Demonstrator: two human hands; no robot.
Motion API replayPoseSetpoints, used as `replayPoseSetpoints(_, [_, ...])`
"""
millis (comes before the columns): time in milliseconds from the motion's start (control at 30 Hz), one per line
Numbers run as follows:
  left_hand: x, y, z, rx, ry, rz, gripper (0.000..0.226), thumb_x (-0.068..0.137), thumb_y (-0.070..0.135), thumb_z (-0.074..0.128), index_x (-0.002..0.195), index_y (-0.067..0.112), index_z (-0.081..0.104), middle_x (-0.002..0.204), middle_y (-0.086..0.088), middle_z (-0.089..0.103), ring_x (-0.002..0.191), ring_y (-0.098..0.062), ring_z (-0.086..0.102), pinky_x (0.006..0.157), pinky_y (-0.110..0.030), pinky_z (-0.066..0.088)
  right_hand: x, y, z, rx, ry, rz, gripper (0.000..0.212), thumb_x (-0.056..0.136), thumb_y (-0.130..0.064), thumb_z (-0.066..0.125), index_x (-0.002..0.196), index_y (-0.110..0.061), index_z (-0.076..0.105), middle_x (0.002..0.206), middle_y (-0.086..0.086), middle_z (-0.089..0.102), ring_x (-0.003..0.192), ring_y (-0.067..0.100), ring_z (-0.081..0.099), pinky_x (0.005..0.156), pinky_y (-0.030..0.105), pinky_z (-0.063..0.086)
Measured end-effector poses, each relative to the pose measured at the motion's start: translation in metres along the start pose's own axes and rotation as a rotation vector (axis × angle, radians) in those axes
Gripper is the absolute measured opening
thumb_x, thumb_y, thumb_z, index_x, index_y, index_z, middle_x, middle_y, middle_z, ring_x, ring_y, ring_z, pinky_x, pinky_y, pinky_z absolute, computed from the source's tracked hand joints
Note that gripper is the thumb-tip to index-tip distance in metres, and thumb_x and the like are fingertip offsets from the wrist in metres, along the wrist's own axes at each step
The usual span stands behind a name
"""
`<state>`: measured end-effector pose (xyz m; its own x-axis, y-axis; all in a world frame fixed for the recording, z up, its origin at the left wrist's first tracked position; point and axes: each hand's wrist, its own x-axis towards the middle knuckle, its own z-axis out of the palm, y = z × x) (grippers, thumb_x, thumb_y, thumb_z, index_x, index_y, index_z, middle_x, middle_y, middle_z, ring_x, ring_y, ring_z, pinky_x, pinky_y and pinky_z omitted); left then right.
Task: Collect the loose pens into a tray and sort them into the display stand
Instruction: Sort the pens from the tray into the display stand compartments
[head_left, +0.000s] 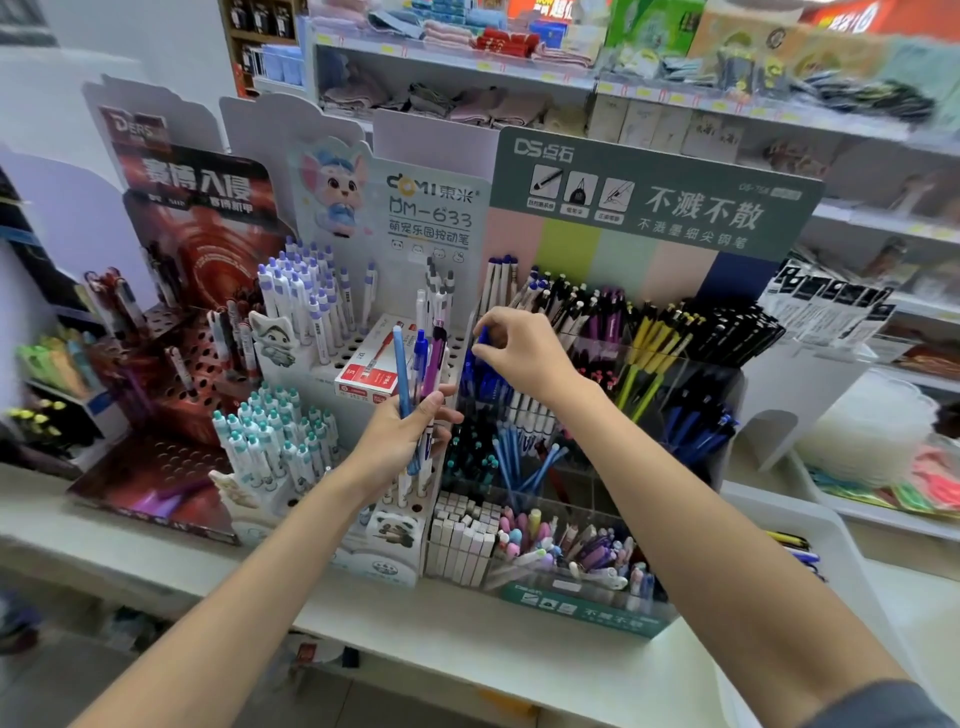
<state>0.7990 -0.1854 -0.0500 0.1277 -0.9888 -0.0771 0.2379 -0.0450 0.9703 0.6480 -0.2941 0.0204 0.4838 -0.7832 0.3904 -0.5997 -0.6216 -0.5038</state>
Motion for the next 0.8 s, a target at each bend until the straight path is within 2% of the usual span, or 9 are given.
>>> replayPoseSetpoints(100, [0.002, 0.002, 0.001, 0.001, -0.003, 0.000, 0.025, 0.101, 0.023, 0.052, 0.119, 0.013, 0.066, 0.087, -0.005, 0.074, 0.068, -0.011, 0.064, 0.069, -0.027, 0.058, -0.002, 0.002, 0.000, -0.051, -0.105, 0.041, 0.014, 0.088, -0.016, 0.071, 0.100, -0.010, 0.070, 0.087, 0.000, 0.066, 0.082, 0.017, 0.063, 0.080, 0.034, 0.055])
replayPoseSetpoints(200, [0.000, 0.006, -0.001, -0.042, 0.001, 0.009, 0.024, 0.102, 0.018, 0.049, 0.116, 0.010, 0.066, 0.087, -0.008, 0.072, 0.063, -0.008, 0.065, 0.063, -0.021, 0.057, -0.007, 0.008, -0.002, -0.038, -0.079, 0.031, 0.014, 0.090, -0.020, 0.069, 0.100, -0.011, 0.073, 0.086, -0.001, 0.067, 0.083, 0.014, 0.059, 0.076, 0.027, 0.050])
replayPoseSetpoints(300, [0.001, 0.006, -0.003, -0.060, 0.015, 0.015, 0.023, 0.103, 0.015, 0.048, 0.116, 0.008, 0.066, 0.088, -0.009, 0.070, 0.062, -0.006, 0.066, 0.062, -0.019, 0.057, -0.012, 0.011, 0.008, -0.109, -0.061, 0.002, 0.012, 0.091, -0.021, 0.068, 0.097, -0.013, 0.075, 0.085, 0.000, 0.068, 0.093, 0.017, 0.050, 0.082, 0.033, 0.044])
replayPoseSetpoints(400, [0.002, 0.005, -0.004, -0.029, 0.015, 0.014, 0.022, 0.102, 0.018, 0.049, 0.114, 0.011, 0.067, 0.086, -0.007, 0.071, 0.062, -0.007, 0.065, 0.064, -0.020, 0.058, -0.014, 0.014, 0.020, -0.213, -0.022, -0.051, 0.020, 0.089, -0.023, 0.070, 0.107, -0.014, 0.075, 0.099, 0.003, 0.067, 0.102, 0.023, 0.049, 0.092, 0.039, 0.040])
replayPoseSetpoints(500, [0.003, 0.005, -0.004, -0.028, 0.007, 0.014, 0.021, 0.101, 0.020, 0.050, 0.113, 0.014, 0.067, 0.083, -0.003, 0.072, 0.062, -0.007, 0.065, 0.064, -0.020, 0.058, -0.019, 0.016, 0.017, -0.054, 0.099, -0.032, 0.042, 0.088, -0.019, 0.070, 0.129, -0.015, 0.062, 0.095, -0.005, 0.071, 0.098, 0.016, 0.051, 0.097, 0.034, 0.039])
replayPoseSetpoints(600, [0.005, 0.005, -0.003, 0.027, -0.001, 0.018, 0.021, 0.101, 0.023, 0.051, 0.114, 0.017, 0.067, 0.083, -0.001, 0.074, 0.065, -0.008, 0.066, 0.065, -0.023, 0.058, -0.021, 0.019, 0.015, -0.051, 0.071, -0.023, 0.034, 0.090, -0.012, 0.066, 0.124, -0.015, 0.065, 0.091, -0.006, 0.074, 0.098, 0.015, 0.055, 0.101, 0.040, 0.040])
replayPoseSetpoints(700, [0.007, 0.006, 0.001, 0.068, -0.016, 0.023, 0.024, 0.100, 0.028, 0.052, 0.115, 0.018, 0.068, 0.088, -0.003, 0.075, 0.069, -0.010, 0.066, 0.064, -0.025, 0.056, -0.023, 0.022, 0.011, -0.071, 0.049, -0.014, 0.028, 0.091, -0.011, 0.065, 0.119, -0.014, 0.068, 0.093, -0.004, 0.075, 0.099, 0.017, 0.056, 0.097, 0.044, 0.044])
replayPoseSetpoints(800, [0.007, 0.010, 0.003, 0.106, -0.057, 0.039, 0.029, 0.097, 0.035, 0.053, 0.117, 0.020, 0.068, 0.090, -0.003, 0.075, 0.070, -0.010, 0.064, 0.063, -0.025, 0.053, -0.030, 0.016, 0.001, 0.086, 0.158, 0.009, 0.029, 0.092, -0.011, 0.064, 0.120, -0.015, 0.068, 0.099, -0.003, 0.072, 0.096, 0.012, 0.061, 0.093, 0.036, 0.050])
